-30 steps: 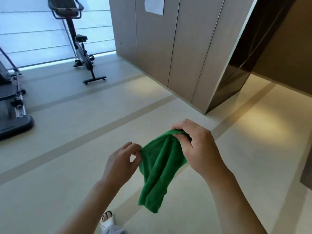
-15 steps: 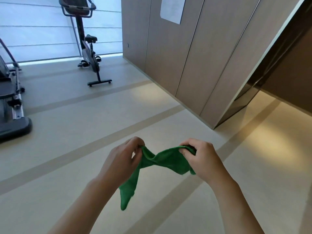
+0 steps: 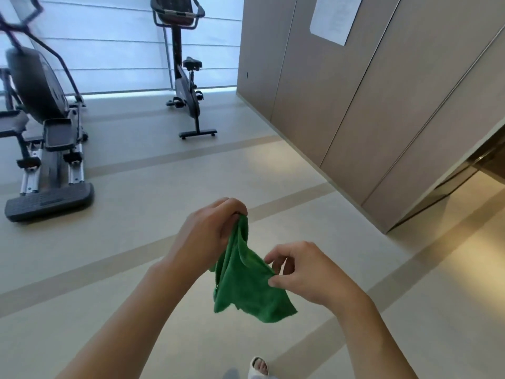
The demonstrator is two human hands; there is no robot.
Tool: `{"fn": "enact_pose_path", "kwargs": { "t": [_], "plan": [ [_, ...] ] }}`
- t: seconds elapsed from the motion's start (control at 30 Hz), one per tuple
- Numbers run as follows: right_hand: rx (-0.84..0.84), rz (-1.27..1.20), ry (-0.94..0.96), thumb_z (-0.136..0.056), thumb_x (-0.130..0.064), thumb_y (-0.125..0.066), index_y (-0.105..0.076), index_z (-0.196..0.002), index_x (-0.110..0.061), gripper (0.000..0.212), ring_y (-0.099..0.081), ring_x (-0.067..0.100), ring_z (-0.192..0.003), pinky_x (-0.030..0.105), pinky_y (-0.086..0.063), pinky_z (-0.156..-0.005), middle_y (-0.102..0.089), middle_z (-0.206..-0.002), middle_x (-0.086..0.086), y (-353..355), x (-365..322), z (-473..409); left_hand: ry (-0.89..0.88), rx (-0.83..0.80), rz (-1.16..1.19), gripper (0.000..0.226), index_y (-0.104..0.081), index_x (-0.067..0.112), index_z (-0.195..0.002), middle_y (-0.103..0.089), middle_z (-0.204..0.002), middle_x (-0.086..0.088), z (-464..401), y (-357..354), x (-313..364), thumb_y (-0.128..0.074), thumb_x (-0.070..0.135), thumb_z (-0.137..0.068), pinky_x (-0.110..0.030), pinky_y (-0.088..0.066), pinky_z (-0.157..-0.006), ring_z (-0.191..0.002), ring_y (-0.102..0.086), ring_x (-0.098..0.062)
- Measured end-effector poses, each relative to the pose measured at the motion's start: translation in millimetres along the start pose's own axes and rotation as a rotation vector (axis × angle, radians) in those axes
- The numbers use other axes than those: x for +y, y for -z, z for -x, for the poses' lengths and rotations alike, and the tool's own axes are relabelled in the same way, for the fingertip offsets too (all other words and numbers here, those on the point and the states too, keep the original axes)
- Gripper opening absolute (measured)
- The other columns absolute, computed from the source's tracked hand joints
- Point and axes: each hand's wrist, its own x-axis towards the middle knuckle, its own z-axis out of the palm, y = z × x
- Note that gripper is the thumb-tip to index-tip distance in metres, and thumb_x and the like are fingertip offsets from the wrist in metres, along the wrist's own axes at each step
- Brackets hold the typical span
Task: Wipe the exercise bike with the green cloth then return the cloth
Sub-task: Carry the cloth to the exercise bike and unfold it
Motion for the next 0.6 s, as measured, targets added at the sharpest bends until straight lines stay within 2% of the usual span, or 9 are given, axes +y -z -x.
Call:
{"fn": "enact_pose_path", "kwargs": {
  "t": [0.13,0.23,0.33,0.43,0.53,0.6],
  "plan": [
    [-0.013,0.004,0.056,-0.085,-0.038,-0.084,-0.074,-0.103,-0.041,0.021,-0.068,-0.003,-0.081,0.015,-0.051,-0.064,-0.070,-0.093,-0.029,-4.6,-4.5,-50.4,0.006,-0.013,-0.035,0.023,-0.067,0.024,-0.107,-0.069,-0.097,0.012,-23.6,7.4,-23.1,-0.056,0.005,-0.101,-0.039,-0.058,-0.070,-0.078,-0.067,-0.017],
    [0.013,0.006,0.092,-0.092,-0.037,-0.078,-0.074,-0.106,-0.040,0.015,-0.065,-0.006,-0.086,0.015,-0.050,-0.066,-0.066,-0.095,-0.035,-4.4,-0.1,-97.3,0.021,-0.027,-0.054,0.026,-0.068,0.022,-0.107,-0.070,-0.097,0.011,-45.1,8.7,-42.3,-0.059,-0.001,-0.099,-0.040,-0.058,-0.071,-0.080,-0.067,-0.018],
    [0.040,-0.015,0.122,-0.092,-0.033,-0.078,-0.074,-0.110,-0.039,0.019,-0.065,-0.008,-0.086,0.015,-0.050,-0.068,-0.069,-0.090,-0.028,-2.4,7.3,-151.8,0.043,-0.017,-0.079,0.025,-0.069,0.025,-0.107,-0.070,-0.098,0.016,-71.8,7.6,-65.0,-0.062,0.002,-0.100,-0.038,-0.058,-0.074,-0.083,-0.068,-0.014],
    [-0.036,-0.018,0.140,-0.086,-0.038,-0.083,-0.073,-0.111,-0.042,0.028,-0.065,-0.008,-0.084,0.015,-0.050,-0.069,-0.070,-0.092,-0.023,5.5,12.7,-206.9,0.073,0.002,-0.130,0.023,-0.069,0.028,-0.106,-0.070,-0.096,0.019,-103.7,4.5,-84.9,-0.063,0.006,-0.101,-0.038,-0.057,-0.074,-0.084,-0.067,-0.010],
    [-0.146,-0.026,0.156,-0.079,-0.044,-0.084,-0.074,-0.100,-0.049,0.023,-0.066,-0.007,-0.082,0.015,-0.049,-0.066,-0.069,-0.095,-0.030,16.5,15.5,-254.8,0.105,-0.004,-0.176,0.023,-0.069,0.028,-0.106,-0.070,-0.096,0.018,-136.9,-2.0,-100.7,-0.063,0.007,-0.101,-0.039,-0.056,-0.074,-0.084,-0.066,-0.013],
    [-0.161,-0.024,0.184,-0.083,-0.041,-0.079,-0.075,-0.092,-0.050,0.013,-0.066,-0.007,-0.079,0.015,-0.047,-0.064,-0.070,-0.091,-0.031,23.0,17.7,-285.2,0.126,-0.006,-0.197,0.023,-0.069,0.027,-0.106,-0.070,-0.095,0.016,-158.9,-7.5,-111.3,-0.063,0.005,-0.100,-0.039,-0.057,-0.073,-0.083,-0.067,-0.014]
  ]
}}
